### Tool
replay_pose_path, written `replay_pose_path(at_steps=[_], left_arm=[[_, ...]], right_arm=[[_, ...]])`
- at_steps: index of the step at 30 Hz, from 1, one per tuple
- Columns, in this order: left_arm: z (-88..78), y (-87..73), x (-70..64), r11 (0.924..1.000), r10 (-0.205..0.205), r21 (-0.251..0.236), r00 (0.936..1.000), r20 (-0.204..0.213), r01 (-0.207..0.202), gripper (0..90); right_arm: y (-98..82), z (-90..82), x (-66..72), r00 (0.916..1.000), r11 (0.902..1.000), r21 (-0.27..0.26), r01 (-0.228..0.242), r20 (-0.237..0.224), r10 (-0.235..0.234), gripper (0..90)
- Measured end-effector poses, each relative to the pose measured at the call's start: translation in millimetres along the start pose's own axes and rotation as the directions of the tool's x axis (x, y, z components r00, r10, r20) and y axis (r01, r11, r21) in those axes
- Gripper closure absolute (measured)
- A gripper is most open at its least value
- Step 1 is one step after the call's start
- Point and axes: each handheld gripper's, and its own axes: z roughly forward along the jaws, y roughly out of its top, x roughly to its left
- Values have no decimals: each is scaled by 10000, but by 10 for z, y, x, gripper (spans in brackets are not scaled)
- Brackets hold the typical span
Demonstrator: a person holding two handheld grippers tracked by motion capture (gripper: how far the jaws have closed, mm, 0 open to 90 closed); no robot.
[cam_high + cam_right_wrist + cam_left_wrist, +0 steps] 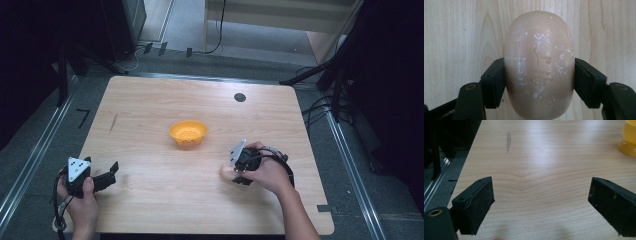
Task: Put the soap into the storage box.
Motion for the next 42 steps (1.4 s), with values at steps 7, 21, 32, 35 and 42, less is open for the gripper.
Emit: replay_pose_path(at_steps=[7, 21, 32, 35, 42], left_arm=[[0, 0, 2, 10000, 11, 27, 10000, 23, -11, 69], [-1, -1, 1, 10000, 4, 12, 10000, 52, -4, 58], [-2, -1, -3, 10000, 38, 24, 10000, 28, -38, 57], [-2, -1, -4, 10000, 31, 16, 10000, 30, -31, 57], [-1, -1, -4, 10000, 35, 16, 10000, 31, -35, 57]], right_arm=[[74, -54, -36, 9999, 9999, -85, 121, 90, -121, 332], [205, -123, -132, 9995, 9994, -120, 313, 48, -312, 333], [286, -164, -210, 9993, 9988, -291, 383, 18, -383, 333], [296, -166, -221, 9993, 9988, -332, 364, 48, -363, 333], [308, -152, -253, 9997, 9988, -440, 225, 17, -225, 332]])
